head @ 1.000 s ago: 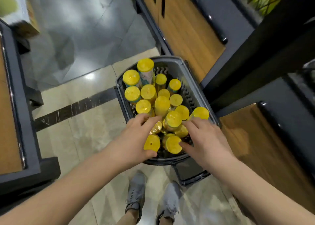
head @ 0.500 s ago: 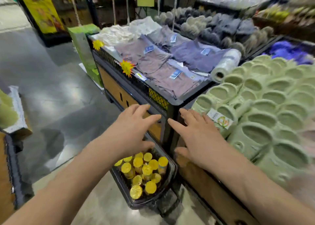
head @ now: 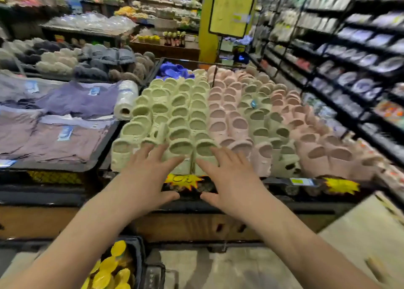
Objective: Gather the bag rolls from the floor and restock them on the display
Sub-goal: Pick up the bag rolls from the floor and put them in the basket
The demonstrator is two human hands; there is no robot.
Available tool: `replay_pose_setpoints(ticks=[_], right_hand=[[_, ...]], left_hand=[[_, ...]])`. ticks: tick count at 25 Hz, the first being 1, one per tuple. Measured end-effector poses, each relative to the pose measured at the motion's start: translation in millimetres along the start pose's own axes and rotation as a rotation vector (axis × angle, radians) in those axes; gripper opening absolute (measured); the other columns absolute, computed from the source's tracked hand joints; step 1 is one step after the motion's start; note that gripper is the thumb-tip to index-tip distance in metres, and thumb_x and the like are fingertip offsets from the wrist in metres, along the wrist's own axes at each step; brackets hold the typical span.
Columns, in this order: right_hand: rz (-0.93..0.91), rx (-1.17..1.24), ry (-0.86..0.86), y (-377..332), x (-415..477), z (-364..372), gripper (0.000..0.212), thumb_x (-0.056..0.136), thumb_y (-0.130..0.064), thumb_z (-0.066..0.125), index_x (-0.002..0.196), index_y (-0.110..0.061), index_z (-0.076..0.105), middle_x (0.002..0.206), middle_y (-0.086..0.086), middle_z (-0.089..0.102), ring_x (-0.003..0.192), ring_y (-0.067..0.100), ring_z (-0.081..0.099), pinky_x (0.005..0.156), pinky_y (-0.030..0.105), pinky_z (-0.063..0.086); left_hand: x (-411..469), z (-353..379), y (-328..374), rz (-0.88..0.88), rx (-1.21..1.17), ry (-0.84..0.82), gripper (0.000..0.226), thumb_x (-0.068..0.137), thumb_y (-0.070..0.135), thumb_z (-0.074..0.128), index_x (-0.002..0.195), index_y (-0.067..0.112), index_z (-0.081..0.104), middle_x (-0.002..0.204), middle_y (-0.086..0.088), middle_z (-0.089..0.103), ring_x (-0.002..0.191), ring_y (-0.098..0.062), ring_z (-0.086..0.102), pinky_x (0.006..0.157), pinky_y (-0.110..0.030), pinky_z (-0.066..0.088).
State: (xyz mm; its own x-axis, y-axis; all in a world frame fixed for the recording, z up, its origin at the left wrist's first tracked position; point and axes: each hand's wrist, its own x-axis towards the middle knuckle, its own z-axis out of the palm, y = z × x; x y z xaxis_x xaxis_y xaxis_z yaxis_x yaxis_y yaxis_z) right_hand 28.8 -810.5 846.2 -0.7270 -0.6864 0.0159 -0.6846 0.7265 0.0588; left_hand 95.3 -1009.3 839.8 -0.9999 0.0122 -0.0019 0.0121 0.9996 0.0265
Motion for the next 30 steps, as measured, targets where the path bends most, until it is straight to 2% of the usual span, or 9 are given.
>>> replay_pose_setpoints(ticks=[5, 10, 14, 18, 21, 26, 30], right_hand=[[0.417, -0.009, -0.081, 77.9, -139.9, 11.8, 0.082, 0.091, -0.060, 0.059, 0.158, -0.039, 0.016, 0.167, 0.007, 0.009, 0.153, 0.031, 0.011, 0.124, 0.051, 0.012], [0.782, 0.031, -0.079, 159.2, -291.0, 11.2, 0.082, 0.093, -0.059, 0.058, 0.158, -0.040, 0.012, 0.168, 0.005, 0.004, 0.153, 0.029, 0.009, 0.124, 0.051, 0.012], [1.049, 0.026, -0.056, 231.7, -429.1, 19.7, 0.081, 0.092, -0.059, 0.059, 0.157, -0.040, 0.014, 0.168, 0.006, 0.007, 0.153, 0.030, 0.011, 0.124, 0.052, 0.013], [1.259, 0.050, -0.034, 286.3, -546.3, 26.2, 0.081, 0.092, -0.061, 0.058, 0.158, -0.039, 0.016, 0.167, 0.005, 0.014, 0.152, 0.028, 0.016, 0.123, 0.049, 0.017], [1.392, 0.071, -0.060, 319.5, -619.3, 28.4, 0.082, 0.093, -0.061, 0.056, 0.159, -0.037, 0.014, 0.166, 0.006, 0.016, 0.151, 0.028, 0.017, 0.123, 0.048, 0.018], [1.552, 0.117, -0.042, 383.1, -692.2, 49.1, 0.080, 0.094, -0.060, 0.056, 0.159, -0.037, 0.014, 0.167, 0.005, 0.016, 0.152, 0.027, 0.017, 0.124, 0.046, 0.018], [1.714, 0.178, -0.041, 453.5, -739.8, 74.2, 0.077, 0.095, -0.057, 0.056, 0.158, -0.037, 0.017, 0.166, 0.002, 0.018, 0.151, 0.026, 0.021, 0.122, 0.044, 0.023]], left_hand=[[39.6, 7.5, 130.3, 0.349, -0.072, -0.060, 0.088, 0.086, 0.066, 0.060, 0.156, 0.046, 0.012, 0.166, -0.001, 0.005, 0.151, -0.032, 0.008, 0.121, -0.048, 0.024], [58.3, 7.2, 315.3, 0.711, -0.016, -0.084, 0.089, 0.087, 0.067, 0.061, 0.157, 0.046, 0.011, 0.166, -0.001, 0.004, 0.151, -0.032, 0.010, 0.122, -0.045, 0.021], [60.3, 14.1, 493.5, 0.989, 0.016, -0.066, 0.088, 0.087, 0.066, 0.062, 0.157, 0.046, 0.013, 0.167, -0.002, 0.004, 0.152, -0.030, 0.010, 0.122, -0.042, 0.020], [47.1, 29.9, 647.4, 1.168, 0.001, -0.113, 0.086, 0.088, 0.063, 0.062, 0.157, 0.046, 0.013, 0.167, 0.001, 0.003, 0.152, -0.029, 0.008, 0.121, -0.046, 0.024], [32.5, 41.3, 743.1, 1.293, -0.028, -0.143, 0.085, 0.088, 0.060, 0.064, 0.157, 0.045, 0.017, 0.167, 0.001, 0.007, 0.151, -0.027, 0.010, 0.121, -0.043, 0.024], [35.2, 60.3, 871.1, 1.453, -0.036, -0.202, 0.082, 0.088, 0.056, 0.066, 0.156, 0.045, 0.021, 0.167, 0.002, 0.010, 0.152, -0.024, 0.008, 0.121, -0.040, 0.022], [66.1, 86.2, 981.2, 1.567, -0.036, -0.236, 0.082, 0.088, 0.055, 0.066, 0.156, 0.044, 0.022, 0.167, 0.004, 0.010, 0.152, -0.022, 0.009, 0.121, -0.041, 0.023]])
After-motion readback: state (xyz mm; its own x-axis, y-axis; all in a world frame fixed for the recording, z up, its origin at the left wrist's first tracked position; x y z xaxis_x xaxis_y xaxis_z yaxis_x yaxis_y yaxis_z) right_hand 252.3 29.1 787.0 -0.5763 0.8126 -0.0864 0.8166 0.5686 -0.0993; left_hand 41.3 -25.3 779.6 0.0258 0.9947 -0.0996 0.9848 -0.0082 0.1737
